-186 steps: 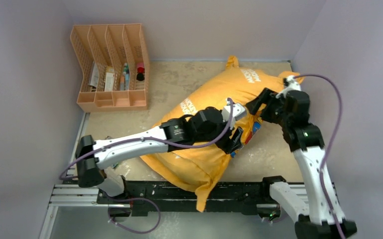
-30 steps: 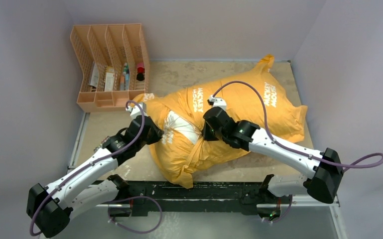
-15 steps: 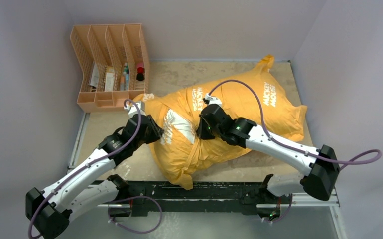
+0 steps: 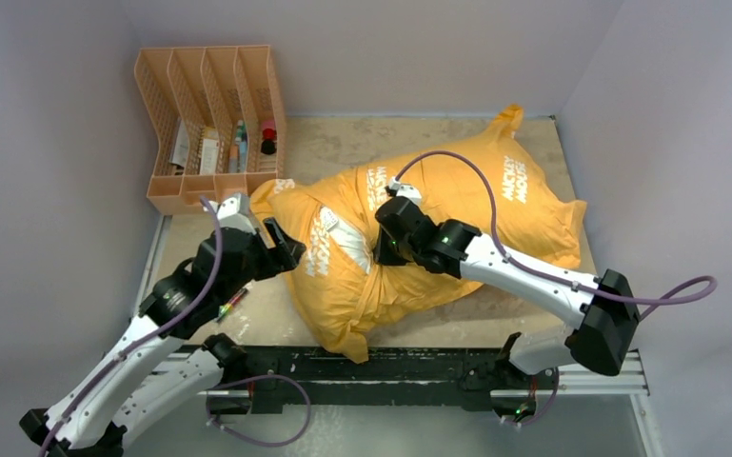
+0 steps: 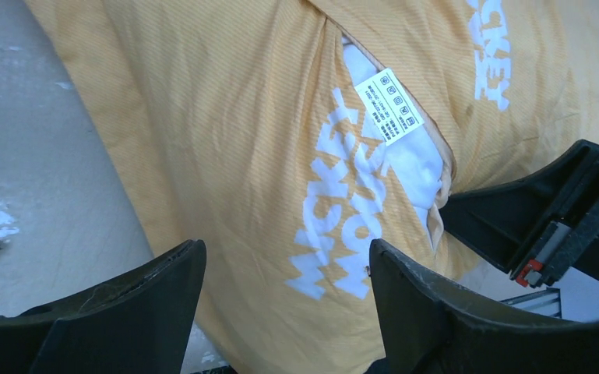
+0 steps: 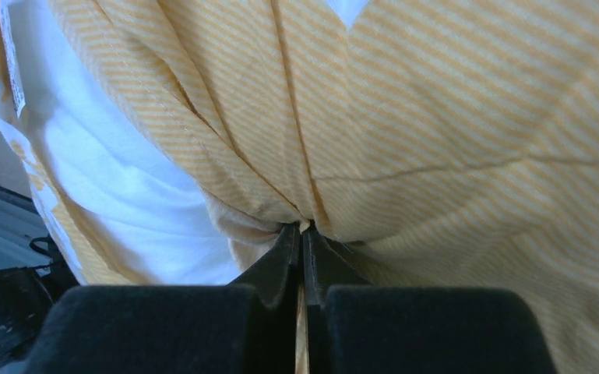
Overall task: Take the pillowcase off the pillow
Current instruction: Remove the pillow from the pillowcase.
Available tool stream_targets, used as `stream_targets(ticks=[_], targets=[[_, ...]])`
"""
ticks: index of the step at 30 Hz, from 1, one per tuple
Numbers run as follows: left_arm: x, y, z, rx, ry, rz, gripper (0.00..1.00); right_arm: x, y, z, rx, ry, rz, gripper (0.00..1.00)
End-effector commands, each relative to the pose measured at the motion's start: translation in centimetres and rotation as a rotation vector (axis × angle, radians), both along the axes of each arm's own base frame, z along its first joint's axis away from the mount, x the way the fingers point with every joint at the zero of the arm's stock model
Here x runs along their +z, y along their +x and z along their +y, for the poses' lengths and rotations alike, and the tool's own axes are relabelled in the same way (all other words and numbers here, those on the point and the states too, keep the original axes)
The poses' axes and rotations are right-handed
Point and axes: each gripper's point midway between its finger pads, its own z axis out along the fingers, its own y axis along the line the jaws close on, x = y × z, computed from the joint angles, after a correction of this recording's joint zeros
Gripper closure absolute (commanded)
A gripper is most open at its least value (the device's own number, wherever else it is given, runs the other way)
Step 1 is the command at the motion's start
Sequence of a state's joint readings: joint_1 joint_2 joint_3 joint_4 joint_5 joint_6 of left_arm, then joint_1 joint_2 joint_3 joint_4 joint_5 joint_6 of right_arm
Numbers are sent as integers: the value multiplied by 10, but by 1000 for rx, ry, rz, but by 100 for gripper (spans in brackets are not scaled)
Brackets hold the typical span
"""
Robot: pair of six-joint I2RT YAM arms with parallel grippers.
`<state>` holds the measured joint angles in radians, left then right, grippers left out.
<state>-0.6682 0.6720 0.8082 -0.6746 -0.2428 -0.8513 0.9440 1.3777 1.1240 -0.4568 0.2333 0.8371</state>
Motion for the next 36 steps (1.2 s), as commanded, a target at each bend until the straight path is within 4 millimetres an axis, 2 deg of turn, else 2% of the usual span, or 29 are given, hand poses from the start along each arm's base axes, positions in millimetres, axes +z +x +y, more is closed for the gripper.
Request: stream_targets(ticks=[1, 6, 8, 10, 13, 14, 15, 17, 20, 23, 24, 26, 27, 28, 29, 31, 33, 35, 36], targets=[[28, -11, 25, 24, 64, -54, 23, -10, 2, -18, -70, -109, 15, 100], [33, -11, 26, 5, 102, -50, 21, -11, -3, -21, -64, -91, 17, 100], [41, -8, 14, -29, 54, -76, 20, -16, -6, -28, -75, -95, 17, 100], [49, -3, -13, -101, -44, -98, 20, -23, -10, -41, -105, -126, 20, 100], [58, -11, -78, -367, -263, -113, 19, -30, -15, -47, -86, -142, 28, 100], [55, -8, -92, -404, -300, -102, 19, -28, -13, -44, -68, -134, 6, 100], [47, -4, -95, -396, -294, -90, 19, -27, -14, -39, -29, -117, 3, 100], [24, 2, -92, -360, -225, -55, 18, -28, -18, -34, -3, -95, 12, 100], [1, -12, -108, -403, -254, -17, 18, -29, -20, -34, -9, -75, 16, 100], [-26, -25, -124, -430, -164, 33, 20, -22, -20, -29, 4, -35, 0, 100], [-37, -25, -125, -409, -111, 51, 28, -18, -19, -28, 9, -25, -8, 100], [-59, -20, -116, -337, -3, 90, 52, -10, -17, -27, 12, -23, -23, 100], [-67, -19, -108, -299, 43, 99, 74, -7, -14, -30, -5, -40, -33, 100], [-73, -18, -99, -260, 75, 104, 83, -6, -11, -40, -45, -77, -43, 100], [-79, -17, -87, -209, 104, 111, 98, -8, -13, -53, -83, -123, -29, 100], [-86, -18, -63, -116, 138, 120, 100, -6, -10, -89, -194, -246, -50, 100], [-86, -20, -40, -27, 136, 117, 100, 6, -4, -119, -293, -327, -115, 100], [-85, -24, -17, 66, 123, 122, 100, 18, -2, -132, -331, -335, -151, 100], [-88, -28, -11, 79, 125, 131, 100, 26, -3, -127, -290, -312, -156, 100]])
